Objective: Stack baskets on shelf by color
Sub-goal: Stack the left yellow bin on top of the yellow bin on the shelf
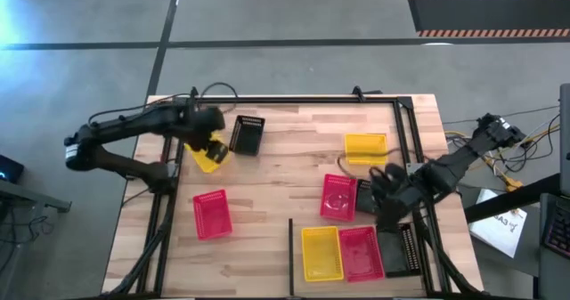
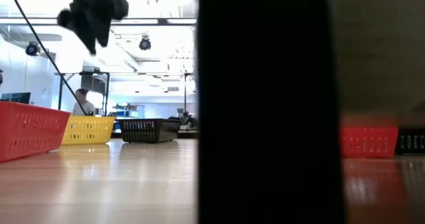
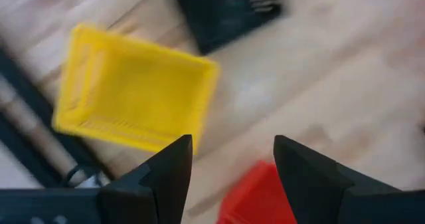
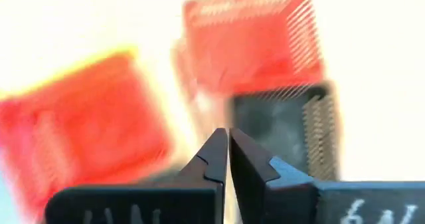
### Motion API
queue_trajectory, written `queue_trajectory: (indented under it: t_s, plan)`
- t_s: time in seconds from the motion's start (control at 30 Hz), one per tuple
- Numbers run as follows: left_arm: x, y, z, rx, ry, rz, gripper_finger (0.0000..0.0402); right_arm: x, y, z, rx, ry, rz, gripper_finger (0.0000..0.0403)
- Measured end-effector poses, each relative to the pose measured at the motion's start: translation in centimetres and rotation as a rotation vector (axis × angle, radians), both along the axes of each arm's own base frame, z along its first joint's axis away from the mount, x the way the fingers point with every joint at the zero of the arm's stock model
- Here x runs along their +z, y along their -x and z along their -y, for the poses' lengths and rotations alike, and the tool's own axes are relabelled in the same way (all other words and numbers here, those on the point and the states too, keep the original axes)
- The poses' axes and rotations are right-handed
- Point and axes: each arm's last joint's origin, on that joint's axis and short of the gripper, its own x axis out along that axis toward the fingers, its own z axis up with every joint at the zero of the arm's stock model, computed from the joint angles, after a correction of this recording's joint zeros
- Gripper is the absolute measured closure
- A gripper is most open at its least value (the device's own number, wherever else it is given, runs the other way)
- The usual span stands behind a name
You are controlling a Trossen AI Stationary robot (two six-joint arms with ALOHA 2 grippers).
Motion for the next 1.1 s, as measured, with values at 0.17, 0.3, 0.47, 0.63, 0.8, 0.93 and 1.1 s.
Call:
queue_trajectory:
  t_s: [0.17,0.3,0.47,0.63,0.8,0.93,1.1]
  plan:
    - [-3.0,1.6,-5.1,0.114,0.074,-0.127,0.0205,0.6,-1.5,2.7,-0.158,0.111,0.136,0.0393]
    - [-5.3,3.2,-8.8,0.174,0.143,-0.222,0.0205,0.6,-2.8,4.3,-0.190,0.153,0.196,0.0379]
    - [-7.7,4.4,-11.8,0.183,0.233,-0.299,0.0205,0.8,-3.7,5.8,-0.228,0.192,0.237,0.0347]
    - [-9.8,3.9,-13.5,0.138,0.265,-0.356,0.0205,1.1,-3.5,6.7,-0.200,0.235,0.230,0.0317]
    - [-12.0,3.1,-14.9,0.125,0.243,-0.432,0.0206,1.5,-3.0,7.4,-0.186,0.294,0.245,0.0303]
    - [-13.2,2.7,-15.7,0.124,0.223,-0.475,0.0223,2.2,-2.3,7.8,-0.209,0.360,0.282,0.0305]
    - [-14.5,2.5,-15.9,0.125,0.224,-0.479,0.0264,2.9,-1.5,8.1,-0.218,0.417,0.316,0.0317]
